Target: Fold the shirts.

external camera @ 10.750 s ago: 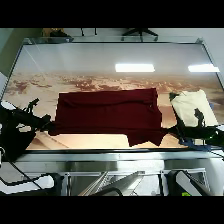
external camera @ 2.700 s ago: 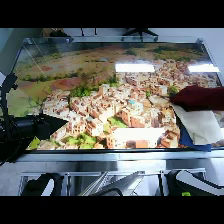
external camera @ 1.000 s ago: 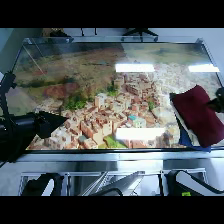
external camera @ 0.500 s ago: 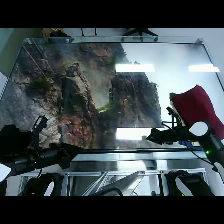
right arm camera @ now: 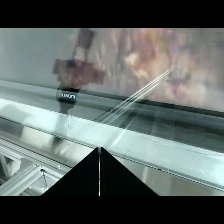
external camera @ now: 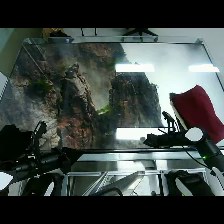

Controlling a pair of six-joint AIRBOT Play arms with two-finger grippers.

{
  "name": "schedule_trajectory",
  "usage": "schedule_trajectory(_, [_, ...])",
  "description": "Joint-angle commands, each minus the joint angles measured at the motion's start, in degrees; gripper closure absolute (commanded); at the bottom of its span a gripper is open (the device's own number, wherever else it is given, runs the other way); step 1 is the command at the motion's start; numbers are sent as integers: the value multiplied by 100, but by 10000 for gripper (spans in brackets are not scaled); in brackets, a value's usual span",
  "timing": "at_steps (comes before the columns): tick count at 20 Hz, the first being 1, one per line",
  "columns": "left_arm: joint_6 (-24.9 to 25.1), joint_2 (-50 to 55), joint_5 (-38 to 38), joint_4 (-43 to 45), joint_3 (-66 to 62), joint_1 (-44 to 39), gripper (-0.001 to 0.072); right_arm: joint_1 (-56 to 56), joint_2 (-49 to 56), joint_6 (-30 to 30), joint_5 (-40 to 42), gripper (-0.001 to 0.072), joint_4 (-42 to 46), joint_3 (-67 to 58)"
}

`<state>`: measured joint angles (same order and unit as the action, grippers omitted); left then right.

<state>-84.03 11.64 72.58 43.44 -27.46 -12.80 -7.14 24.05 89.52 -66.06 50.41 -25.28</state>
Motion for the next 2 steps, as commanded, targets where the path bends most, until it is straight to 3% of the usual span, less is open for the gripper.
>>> schedule_trajectory(1, [-55, -20, -17, -7, 11, -9, 691, -13, -11, 2, 7, 688, -13, 11])
schedule_trajectory(2, [-55, -20, -17, -4, 11, -9, 691, -13, -9, 2, 7, 688, -13, 11])
